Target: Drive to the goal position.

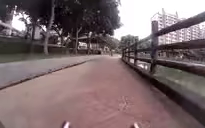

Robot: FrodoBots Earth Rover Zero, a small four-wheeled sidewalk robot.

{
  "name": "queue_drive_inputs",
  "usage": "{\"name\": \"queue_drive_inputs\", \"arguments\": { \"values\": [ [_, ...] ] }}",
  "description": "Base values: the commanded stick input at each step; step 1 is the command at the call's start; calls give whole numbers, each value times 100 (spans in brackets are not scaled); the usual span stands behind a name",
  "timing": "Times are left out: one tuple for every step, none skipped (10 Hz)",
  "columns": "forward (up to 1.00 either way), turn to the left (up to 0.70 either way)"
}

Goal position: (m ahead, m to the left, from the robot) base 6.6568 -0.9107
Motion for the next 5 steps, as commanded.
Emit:
{"name": "queue_drive_inputs", "arguments": {
  "values": [
    [70, -20],
    [70, -26],
    [70, -19],
    [70, -7],
    [70, 0]
  ]
}}
